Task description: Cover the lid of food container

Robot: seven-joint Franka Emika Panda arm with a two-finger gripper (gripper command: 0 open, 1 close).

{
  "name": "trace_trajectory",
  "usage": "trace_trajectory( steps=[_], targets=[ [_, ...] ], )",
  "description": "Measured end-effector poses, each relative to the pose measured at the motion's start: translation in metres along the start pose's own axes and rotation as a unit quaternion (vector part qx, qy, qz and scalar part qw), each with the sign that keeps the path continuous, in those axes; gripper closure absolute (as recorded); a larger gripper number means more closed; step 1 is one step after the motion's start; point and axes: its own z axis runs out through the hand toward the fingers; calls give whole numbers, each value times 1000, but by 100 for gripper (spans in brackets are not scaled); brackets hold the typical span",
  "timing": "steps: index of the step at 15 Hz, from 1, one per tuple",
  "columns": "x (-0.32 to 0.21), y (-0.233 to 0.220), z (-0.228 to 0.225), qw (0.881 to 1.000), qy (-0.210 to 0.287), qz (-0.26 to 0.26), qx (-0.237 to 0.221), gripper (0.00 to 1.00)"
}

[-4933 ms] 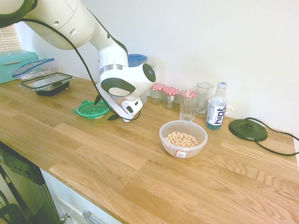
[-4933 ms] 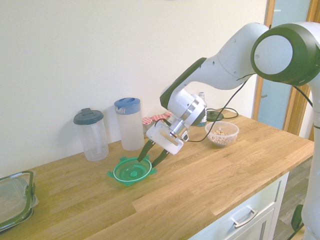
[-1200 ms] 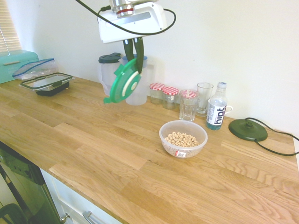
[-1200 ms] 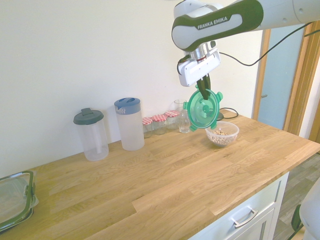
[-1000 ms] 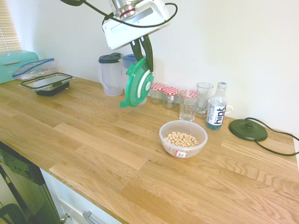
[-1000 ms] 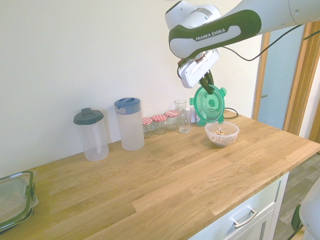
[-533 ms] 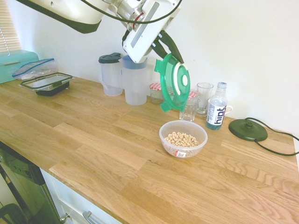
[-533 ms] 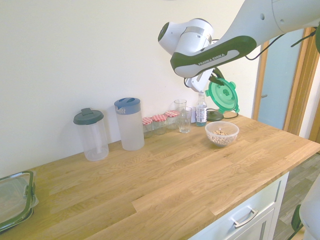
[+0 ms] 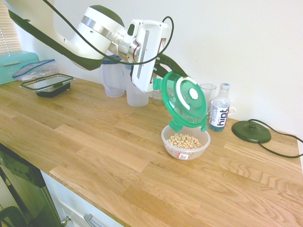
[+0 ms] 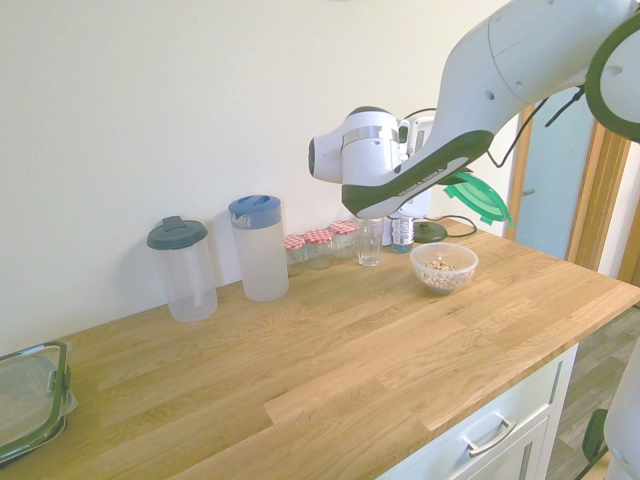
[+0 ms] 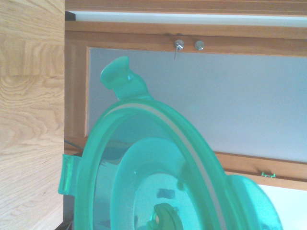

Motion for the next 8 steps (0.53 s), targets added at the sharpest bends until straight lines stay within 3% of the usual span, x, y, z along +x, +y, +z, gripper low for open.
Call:
trace_trajectory(
  steps=[2,8],
  targets=[
    [-3,-18,-2,999,28,-3,22,100],
    [-37,-62,13,996,80,-28,-4,100]
  ],
)
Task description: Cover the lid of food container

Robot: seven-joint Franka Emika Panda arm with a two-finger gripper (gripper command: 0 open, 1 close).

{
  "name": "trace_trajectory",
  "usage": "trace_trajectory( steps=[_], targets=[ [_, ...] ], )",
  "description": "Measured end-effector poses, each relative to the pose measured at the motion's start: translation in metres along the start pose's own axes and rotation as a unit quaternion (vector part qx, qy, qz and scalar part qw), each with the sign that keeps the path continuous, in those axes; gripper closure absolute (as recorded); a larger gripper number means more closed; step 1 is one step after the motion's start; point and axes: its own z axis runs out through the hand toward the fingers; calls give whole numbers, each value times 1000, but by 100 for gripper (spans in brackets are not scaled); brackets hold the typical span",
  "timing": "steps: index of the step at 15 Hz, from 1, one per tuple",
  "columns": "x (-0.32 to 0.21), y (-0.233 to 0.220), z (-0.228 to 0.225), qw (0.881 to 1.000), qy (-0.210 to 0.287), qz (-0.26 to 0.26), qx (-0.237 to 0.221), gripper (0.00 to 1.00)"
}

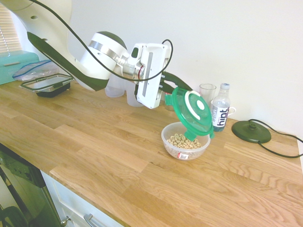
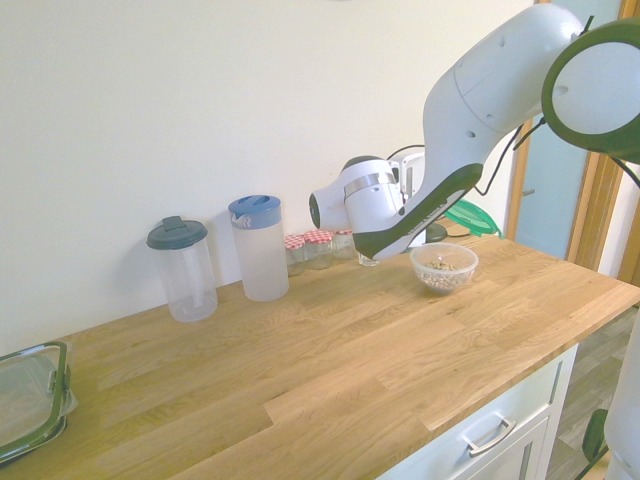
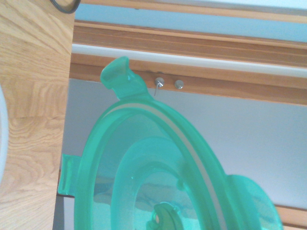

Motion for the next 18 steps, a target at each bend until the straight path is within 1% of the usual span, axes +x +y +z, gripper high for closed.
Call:
trace_trajectory(
  steps=[4,8,13,18],
  targets=[
    [-18,-24,-5,1000,16,-6,-5,100],
    [-14,-34,-10,999,34,-3,-8,100],
    [-9,-61,-10,999,31,-3,-13,100],
    [-5,-67,-9,999,27,-1,-29,100]
  ],
)
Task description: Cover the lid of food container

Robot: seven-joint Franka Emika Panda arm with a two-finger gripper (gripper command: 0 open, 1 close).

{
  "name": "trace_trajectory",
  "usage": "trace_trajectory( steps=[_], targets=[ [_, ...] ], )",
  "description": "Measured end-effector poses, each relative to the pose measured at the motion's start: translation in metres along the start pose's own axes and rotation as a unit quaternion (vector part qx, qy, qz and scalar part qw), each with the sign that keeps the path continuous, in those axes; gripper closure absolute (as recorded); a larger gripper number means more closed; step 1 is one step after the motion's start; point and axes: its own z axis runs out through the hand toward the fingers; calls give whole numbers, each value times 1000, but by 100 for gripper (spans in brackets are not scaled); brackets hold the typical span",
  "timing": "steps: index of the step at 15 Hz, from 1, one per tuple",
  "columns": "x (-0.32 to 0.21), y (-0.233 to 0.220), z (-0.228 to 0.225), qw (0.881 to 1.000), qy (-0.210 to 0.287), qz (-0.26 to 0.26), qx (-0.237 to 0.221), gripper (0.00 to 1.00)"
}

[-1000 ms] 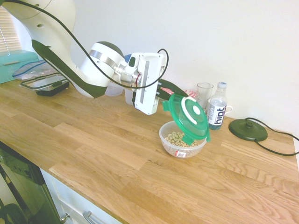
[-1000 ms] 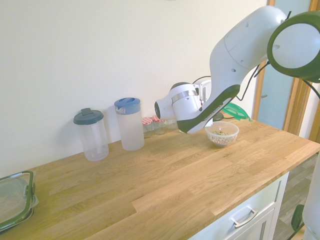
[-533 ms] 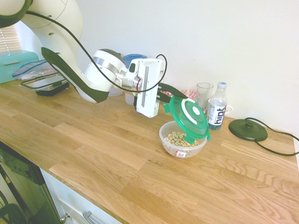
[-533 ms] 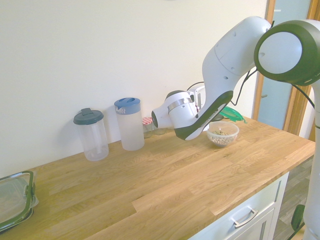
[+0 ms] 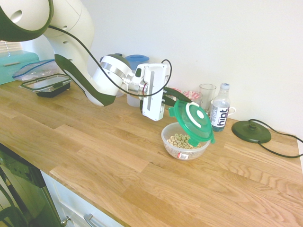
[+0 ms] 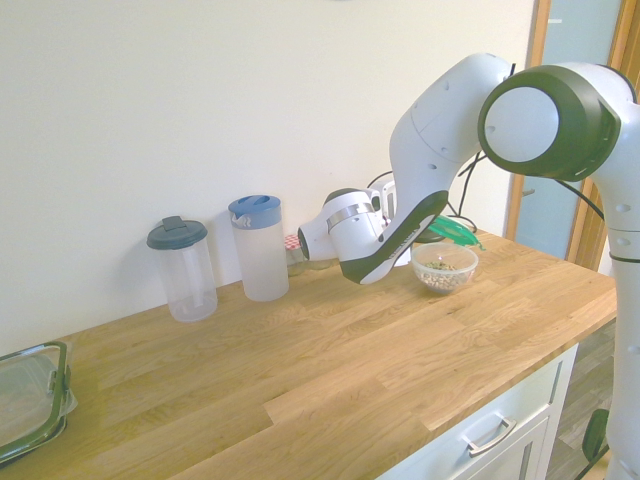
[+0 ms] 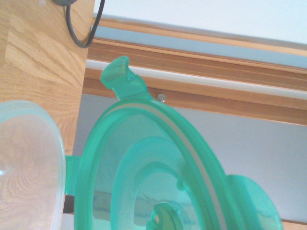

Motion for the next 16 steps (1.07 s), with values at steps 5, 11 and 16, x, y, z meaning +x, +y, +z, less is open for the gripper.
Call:
trace_trajectory(
  steps=[5,11,16],
  targets=[
    [-6,0,-2,1000,-8,-6,-14,100],
    [-14,-6,-1,1000,-12,-8,-27,100],
    [-15,-4,-9,999,-8,-7,-32,100]
  ],
)
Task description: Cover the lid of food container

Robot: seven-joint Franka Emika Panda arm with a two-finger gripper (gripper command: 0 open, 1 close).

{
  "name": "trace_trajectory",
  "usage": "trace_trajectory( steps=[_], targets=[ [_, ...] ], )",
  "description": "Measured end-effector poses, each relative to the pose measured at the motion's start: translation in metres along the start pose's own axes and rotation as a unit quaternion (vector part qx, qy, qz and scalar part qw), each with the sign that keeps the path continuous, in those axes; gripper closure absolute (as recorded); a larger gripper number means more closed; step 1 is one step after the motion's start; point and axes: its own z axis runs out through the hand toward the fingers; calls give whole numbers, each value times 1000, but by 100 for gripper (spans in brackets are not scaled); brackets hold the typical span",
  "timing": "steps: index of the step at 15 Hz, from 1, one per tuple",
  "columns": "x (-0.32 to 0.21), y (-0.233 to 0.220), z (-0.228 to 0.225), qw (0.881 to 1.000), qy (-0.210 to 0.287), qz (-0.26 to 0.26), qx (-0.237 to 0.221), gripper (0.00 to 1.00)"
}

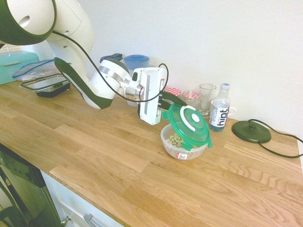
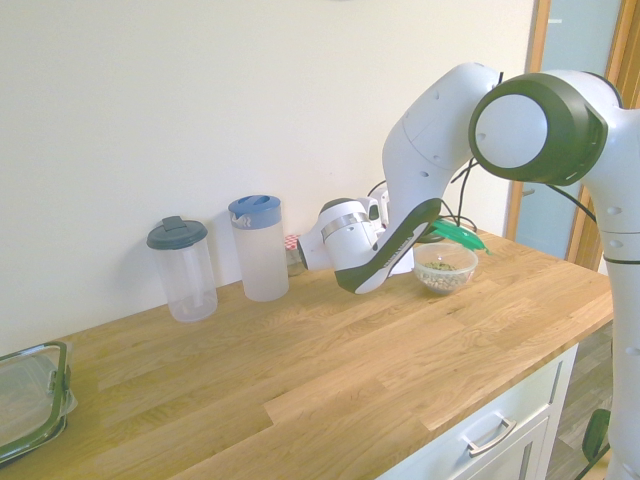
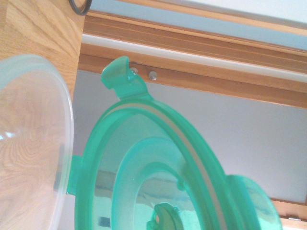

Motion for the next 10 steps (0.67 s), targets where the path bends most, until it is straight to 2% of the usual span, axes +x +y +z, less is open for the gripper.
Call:
trace_trajectory(
  steps=[4,5,10],
  targets=[
    [-3,3,-6,1000,-9,2,-6,100],
    [-5,3,-6,1000,-12,2,-8,0],
    [-8,0,-6,1000,-17,1,-6,0]
  ],
)
